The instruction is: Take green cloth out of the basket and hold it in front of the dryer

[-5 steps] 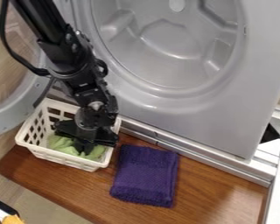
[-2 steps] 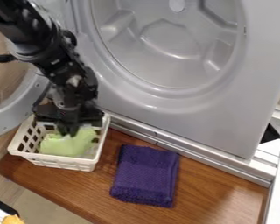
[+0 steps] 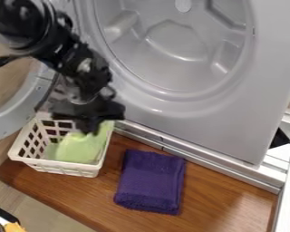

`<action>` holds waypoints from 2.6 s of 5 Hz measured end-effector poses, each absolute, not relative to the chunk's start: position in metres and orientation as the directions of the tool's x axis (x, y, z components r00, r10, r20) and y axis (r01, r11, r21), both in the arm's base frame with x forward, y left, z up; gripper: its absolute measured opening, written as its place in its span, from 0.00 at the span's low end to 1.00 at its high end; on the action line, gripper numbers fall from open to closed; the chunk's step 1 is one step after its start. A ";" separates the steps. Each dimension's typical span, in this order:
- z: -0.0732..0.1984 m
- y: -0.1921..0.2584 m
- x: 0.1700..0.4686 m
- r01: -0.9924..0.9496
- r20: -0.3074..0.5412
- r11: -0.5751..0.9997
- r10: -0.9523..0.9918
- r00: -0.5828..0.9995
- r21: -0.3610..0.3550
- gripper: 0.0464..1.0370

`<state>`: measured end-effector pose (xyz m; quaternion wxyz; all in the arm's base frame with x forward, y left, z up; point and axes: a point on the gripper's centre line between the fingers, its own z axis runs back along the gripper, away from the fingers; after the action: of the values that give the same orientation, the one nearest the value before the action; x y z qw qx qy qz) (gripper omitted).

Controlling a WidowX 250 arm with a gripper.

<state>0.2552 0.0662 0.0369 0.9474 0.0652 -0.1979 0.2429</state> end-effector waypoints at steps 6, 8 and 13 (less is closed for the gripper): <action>0.110 -0.003 0.313 -0.326 0.539 0.932 0.358 0.762 -0.158 0.01; 0.103 0.007 0.358 -0.332 0.545 0.928 0.368 0.753 -0.167 0.01; 0.093 0.019 0.440 -0.296 0.596 0.947 0.311 0.740 -0.126 0.03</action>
<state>0.4398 0.0186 0.0926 0.9327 -0.0112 -0.3217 0.1628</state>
